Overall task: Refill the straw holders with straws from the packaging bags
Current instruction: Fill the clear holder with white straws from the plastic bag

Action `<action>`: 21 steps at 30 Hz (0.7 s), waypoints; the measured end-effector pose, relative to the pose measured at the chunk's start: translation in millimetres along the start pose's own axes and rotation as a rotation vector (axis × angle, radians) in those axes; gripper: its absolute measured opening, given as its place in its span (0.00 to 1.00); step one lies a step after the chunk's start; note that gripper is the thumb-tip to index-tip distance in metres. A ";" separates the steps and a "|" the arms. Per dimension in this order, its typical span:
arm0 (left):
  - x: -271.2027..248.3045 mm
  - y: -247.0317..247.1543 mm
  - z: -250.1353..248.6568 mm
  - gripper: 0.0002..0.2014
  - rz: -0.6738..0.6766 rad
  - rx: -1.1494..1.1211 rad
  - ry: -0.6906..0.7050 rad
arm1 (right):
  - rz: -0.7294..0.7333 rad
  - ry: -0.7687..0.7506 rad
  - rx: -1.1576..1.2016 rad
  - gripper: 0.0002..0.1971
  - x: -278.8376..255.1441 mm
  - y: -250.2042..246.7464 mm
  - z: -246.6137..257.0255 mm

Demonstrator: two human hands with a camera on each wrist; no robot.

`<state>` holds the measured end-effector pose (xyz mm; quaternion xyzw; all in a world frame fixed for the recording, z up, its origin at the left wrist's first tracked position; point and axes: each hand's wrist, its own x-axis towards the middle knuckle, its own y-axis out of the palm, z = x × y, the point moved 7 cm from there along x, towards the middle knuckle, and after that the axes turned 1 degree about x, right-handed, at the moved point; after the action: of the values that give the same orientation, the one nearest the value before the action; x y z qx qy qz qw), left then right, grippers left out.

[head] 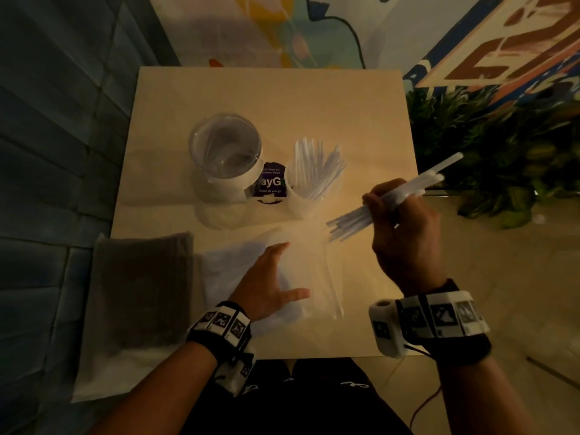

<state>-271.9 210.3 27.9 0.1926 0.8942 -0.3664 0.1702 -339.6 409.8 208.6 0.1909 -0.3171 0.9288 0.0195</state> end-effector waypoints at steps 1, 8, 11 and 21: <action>-1.2 3.3 4.2 0.52 0.016 -0.033 -0.019 | -0.019 -0.009 -0.010 0.07 1.0 -6.4 1.6; -12.6 -2.9 9.3 0.53 -0.086 -0.065 0.004 | 0.009 0.020 0.059 0.06 0.9 -12.4 8.1; -20.9 -22.9 -22.1 0.50 -0.191 -0.129 0.144 | 0.162 0.103 0.156 0.08 -11.2 26.1 9.8; -27.7 -36.0 -39.7 0.12 -0.284 -0.302 0.056 | 0.554 0.196 0.322 0.07 -46.7 110.6 38.5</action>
<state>-271.2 209.1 88.2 0.0470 0.9615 -0.2430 0.1191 -300.6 302.5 155.1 0.0078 -0.2027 0.9509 -0.2337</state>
